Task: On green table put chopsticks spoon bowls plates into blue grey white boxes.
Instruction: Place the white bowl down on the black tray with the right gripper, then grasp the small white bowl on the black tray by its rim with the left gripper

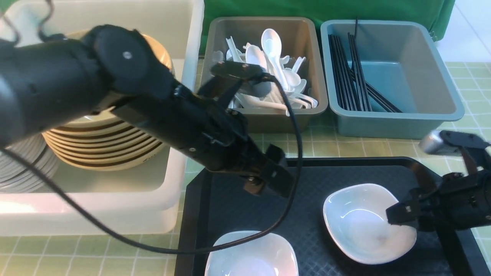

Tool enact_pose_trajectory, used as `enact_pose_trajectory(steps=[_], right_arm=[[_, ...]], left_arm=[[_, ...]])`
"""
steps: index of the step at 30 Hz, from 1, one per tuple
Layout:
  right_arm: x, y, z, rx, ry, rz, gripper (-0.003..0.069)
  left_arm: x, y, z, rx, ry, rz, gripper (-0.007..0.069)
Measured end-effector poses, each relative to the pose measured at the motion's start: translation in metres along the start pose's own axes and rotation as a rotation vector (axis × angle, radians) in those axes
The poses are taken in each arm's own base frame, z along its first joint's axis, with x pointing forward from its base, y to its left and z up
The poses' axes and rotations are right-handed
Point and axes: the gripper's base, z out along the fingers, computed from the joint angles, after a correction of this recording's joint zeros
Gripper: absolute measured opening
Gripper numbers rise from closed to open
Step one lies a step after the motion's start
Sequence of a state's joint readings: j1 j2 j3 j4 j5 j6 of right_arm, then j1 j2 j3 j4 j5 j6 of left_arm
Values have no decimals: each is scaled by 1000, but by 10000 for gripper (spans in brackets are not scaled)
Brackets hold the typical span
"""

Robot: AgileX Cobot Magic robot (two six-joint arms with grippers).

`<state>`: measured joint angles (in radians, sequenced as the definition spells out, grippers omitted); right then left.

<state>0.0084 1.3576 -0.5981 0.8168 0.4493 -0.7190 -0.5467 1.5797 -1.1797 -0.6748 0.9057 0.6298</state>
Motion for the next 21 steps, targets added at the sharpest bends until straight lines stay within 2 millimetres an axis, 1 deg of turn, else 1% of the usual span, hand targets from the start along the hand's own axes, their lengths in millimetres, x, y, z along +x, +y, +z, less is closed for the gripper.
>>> enact_pose_trajectory(steps=[1, 2, 3, 5, 6, 8, 9, 11, 13, 14, 15, 17, 18, 19, 21], right_arm=[[0, 2, -7, 2, -20, -11, 528], [-1, 3, -10, 2, -32, -16, 529], [0, 9, -24, -9, -61, -48, 536], [2, 20, -42, -44, -86, -93, 541], [2, 21, -44, -48, -88, -98, 541], [5, 38, -68, -107, -89, -155, 542], [7, 44, -79, -119, -90, -179, 542], [10, 52, -97, -117, -95, -217, 542], [12, 58, -119, -71, -86, -250, 542], [14, 61, -125, -54, -77, -252, 542], [14, 61, -126, -49, -73, -253, 542], [17, 67, -136, -11, -49, -294, 542], [18, 69, -136, -14, -39, -305, 542], [19, 70, -136, -16, -34, -309, 542], [24, 75, -138, -28, -10, -339, 542]], left_arm=[[-6, 0, 2, 22, 9, 9, 662], [-6, 1, 4, 31, 19, 7, 662], [-13, 2, 7, 54, 41, 9, 662], [-24, 3, 14, 81, 74, 4, 662], [-26, 2, 13, 82, 72, 6, 662], [-38, 3, 30, 78, 129, 22, 662], [-40, 4, 39, 68, 156, 24, 662], [-46, 4, 56, 33, 205, 49, 662], [-55, 3, 78, -16, 250, 65, 662], [-58, 5, 88, -30, 266, 51, 662], [-60, 5, 89, -34, 262, 53, 662], [-71, 10, 112, -57, 271, 32, 662], [-75, 12, 119, -57, 267, 28, 661], [-76, 13, 120, -58, 266, 28, 661], [-84, 20, 137, -51, 255, 19, 643]])
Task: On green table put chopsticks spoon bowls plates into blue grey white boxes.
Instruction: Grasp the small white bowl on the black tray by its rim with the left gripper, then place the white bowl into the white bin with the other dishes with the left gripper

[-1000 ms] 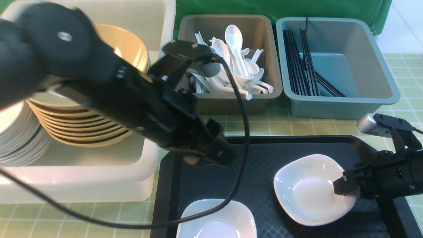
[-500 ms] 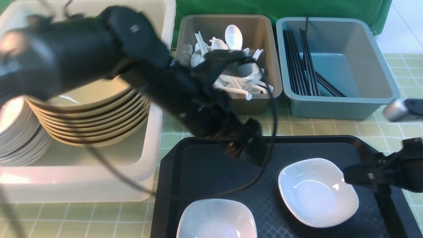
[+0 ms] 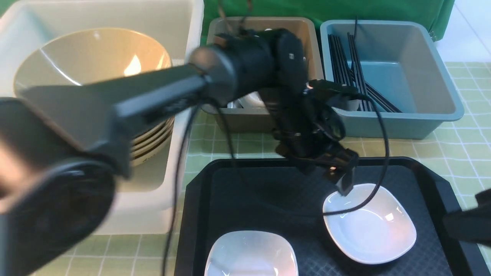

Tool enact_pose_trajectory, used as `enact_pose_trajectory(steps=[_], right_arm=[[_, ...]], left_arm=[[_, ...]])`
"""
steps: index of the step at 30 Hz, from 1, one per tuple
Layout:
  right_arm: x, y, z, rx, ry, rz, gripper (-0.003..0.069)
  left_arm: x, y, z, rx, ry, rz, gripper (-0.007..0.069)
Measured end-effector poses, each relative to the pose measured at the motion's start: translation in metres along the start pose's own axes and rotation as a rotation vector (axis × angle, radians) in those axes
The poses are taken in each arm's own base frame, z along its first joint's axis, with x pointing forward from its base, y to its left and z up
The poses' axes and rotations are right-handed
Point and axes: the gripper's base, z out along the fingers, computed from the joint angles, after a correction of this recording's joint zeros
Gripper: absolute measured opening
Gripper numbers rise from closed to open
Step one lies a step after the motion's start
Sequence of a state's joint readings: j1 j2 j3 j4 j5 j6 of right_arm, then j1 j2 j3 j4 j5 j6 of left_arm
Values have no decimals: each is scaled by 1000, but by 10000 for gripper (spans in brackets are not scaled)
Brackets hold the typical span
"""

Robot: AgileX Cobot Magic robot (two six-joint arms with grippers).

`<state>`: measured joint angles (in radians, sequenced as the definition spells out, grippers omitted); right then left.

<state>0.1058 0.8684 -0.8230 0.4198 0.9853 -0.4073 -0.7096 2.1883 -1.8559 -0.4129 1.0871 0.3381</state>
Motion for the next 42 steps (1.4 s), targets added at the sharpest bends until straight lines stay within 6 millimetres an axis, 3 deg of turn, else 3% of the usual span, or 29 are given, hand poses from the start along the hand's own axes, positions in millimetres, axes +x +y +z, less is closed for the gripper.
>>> enact_pose_trajectory(steps=[8, 13, 16, 17, 19, 22, 26, 31, 33, 36, 37, 39, 41, 42], right_arm=[[6, 5, -8, 14, -5, -25, 542], [7, 4, -8, 21, 6, -28, 542], [7, 4, -8, 23, 7, -29, 542], [7, 4, -8, 27, 3, -30, 542], [6, 3, -8, 31, -4, -31, 542], [5, 3, -8, 35, -12, -31, 542], [3, 4, -8, 39, -30, -57, 542], [-3, 17, -10, -17, -75, -254, 542], [-7, 23, -13, -39, -99, -306, 542], [-20, 36, -23, -81, -201, -383, 542], [-26, 40, -27, -97, -235, -396, 542], [-33, 44, -31, -110, -264, -420, 542], [-46, 54, -33, -166, -289, -472, 542], [-47, 55, -33, -174, -293, -478, 542]], left_arm=[[-8, 9, 37, 87, 60, 66, 509], [-5, 8, 53, 162, 97, 91, 334], [-4, 9, 55, 176, 103, 90, 224], [-3, 10, 55, 180, 105, 87, 120], [-4, 11, 54, 189, 102, 80, 46], [-8, 14, 39, 187, 68, 76, 14], [-14, 30, -14, 166, -50, 42, 15], [-6, 42, -134, 95, -293, 11, 15], [2, 40, -165, 65, -346, 6, 15], [41, 44, -244, -34, -472, -66, 15], [65, 48, -273, -80, -519, -119, 15], [89, 51, -295, -124, -555, -170, 15], [152, 61, -331, -235, -619, -327, 15], [157, 62, -333, -243, -623, -340, 15]])
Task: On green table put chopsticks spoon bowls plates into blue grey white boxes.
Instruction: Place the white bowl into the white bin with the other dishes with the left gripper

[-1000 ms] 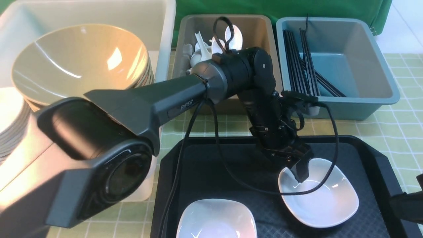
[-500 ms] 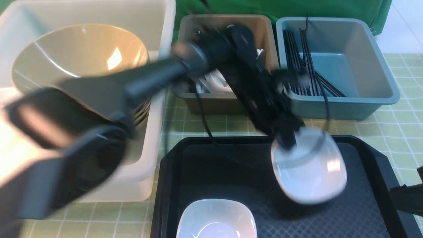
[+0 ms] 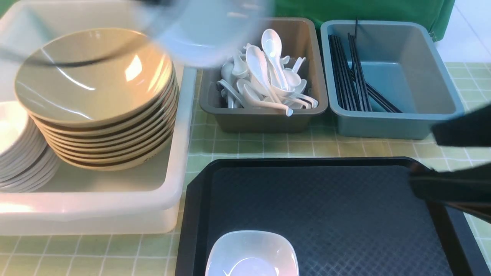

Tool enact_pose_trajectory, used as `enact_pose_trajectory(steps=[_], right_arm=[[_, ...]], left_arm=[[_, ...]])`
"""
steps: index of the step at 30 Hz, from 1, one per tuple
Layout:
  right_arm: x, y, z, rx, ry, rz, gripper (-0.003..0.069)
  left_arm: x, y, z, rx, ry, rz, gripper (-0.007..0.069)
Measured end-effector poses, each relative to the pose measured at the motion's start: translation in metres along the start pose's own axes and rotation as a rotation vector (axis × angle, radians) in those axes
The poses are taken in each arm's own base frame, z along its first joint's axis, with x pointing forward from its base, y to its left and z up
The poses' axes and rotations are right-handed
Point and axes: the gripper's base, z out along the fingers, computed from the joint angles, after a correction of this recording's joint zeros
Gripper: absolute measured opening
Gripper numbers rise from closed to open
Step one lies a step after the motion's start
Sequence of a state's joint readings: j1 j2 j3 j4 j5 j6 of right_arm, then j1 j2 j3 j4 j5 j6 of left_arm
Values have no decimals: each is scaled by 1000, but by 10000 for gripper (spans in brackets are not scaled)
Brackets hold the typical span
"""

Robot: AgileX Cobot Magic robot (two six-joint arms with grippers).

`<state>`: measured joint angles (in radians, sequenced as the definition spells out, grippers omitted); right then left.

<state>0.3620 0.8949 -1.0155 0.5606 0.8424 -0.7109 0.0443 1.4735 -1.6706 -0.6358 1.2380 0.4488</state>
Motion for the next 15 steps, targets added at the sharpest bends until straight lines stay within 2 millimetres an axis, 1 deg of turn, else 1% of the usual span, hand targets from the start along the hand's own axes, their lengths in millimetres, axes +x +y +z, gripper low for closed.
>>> enact_pose_trajectory(steps=[1, 2, 3, 4, 5, 6, 7, 9, 11, 12, 13, 14, 15], right_arm=[[-4, 1, 5, -27, 1, -5, 542], [-6, 1, 7, -39, -3, -14, 542], [-8, 2, 12, -58, 1, -21, 542], [-9, 2, 15, -66, 3, -21, 542], [-10, 2, 20, -83, 8, -24, 542], [-10, 2, 23, -92, 15, -26, 542], [-10, 2, 27, -103, 24, -25, 542], [-11, 3, 34, -124, 33, -33, 542], [-12, 5, 38, -150, 24, -53, 542], [-12, 6, 38, -154, 24, -51, 542], [-14, 8, 38, -175, 5, -66, 542], [-15, 9, 38, -182, -2, -68, 542], [-15, 10, 38, -190, -9, -75, 542]], left_arm=[[19, 18, -25, -73, -29, -84, 15], [30, 30, -35, -113, -39, -143, 15], [46, 41, -51, -170, -72, -210, 15], [57, 46, -64, -223, -114, -261, 15], [76, 59, -76, -300, -174, -359, 15], [87, 68, -88, -368, -238, -427, 15], [97, 72, -95, -417, -288, -482, 15], [116, 86, -103, -501, -357, -592, 15], [136, 105, -99, -564, -396, -704, 15], [138, 106, -98, -561, -392, -713, 15], [148, 120, -91, -598, -411, -778, 15], [150, 122, -89, -600, -408, -788, 15], [154, 128, -87, -620, -415, -808, 15]])
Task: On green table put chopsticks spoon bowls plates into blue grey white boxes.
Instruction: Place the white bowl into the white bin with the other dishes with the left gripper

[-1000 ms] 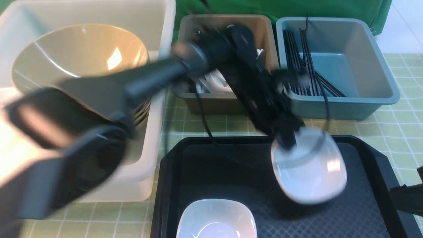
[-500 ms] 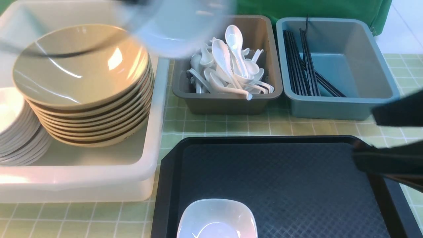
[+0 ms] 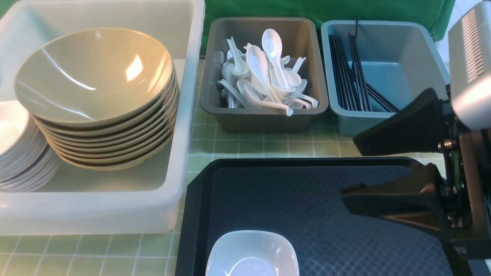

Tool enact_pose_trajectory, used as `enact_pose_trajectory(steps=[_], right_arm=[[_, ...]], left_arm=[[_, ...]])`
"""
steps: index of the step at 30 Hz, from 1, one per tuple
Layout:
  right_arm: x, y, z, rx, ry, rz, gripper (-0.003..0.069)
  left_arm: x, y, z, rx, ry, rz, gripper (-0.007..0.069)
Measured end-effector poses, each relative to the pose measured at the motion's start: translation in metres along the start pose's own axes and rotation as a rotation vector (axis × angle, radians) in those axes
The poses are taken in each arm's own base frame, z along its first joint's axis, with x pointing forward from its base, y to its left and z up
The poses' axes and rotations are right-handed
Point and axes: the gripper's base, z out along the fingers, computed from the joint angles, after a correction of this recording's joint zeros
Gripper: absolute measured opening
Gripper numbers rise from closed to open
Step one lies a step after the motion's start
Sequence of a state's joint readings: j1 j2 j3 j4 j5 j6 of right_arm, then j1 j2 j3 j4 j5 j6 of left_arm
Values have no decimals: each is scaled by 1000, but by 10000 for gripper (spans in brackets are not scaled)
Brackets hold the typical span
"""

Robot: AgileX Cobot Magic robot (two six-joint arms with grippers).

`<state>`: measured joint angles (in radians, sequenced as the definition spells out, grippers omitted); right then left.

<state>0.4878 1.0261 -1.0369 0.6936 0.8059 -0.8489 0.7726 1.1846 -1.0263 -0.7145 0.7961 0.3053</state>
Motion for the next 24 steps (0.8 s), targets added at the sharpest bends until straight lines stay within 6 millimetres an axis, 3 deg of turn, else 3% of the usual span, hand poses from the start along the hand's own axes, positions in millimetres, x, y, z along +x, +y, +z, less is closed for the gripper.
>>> enact_pose_trajectory(steps=[10, 14, 24], right_arm=[[-3, 2, 0, -24, -32, -64, 542], [-3, 2, 0, -23, -35, -70, 542], [-3, 2, 0, -23, -37, -82, 542]], left_arm=[[-5, 37, 36, -78, 12, -138, 15], [0, 48, 62, -61, 90, -195, 15], [9, 37, 86, -14, 144, -188, 17]])
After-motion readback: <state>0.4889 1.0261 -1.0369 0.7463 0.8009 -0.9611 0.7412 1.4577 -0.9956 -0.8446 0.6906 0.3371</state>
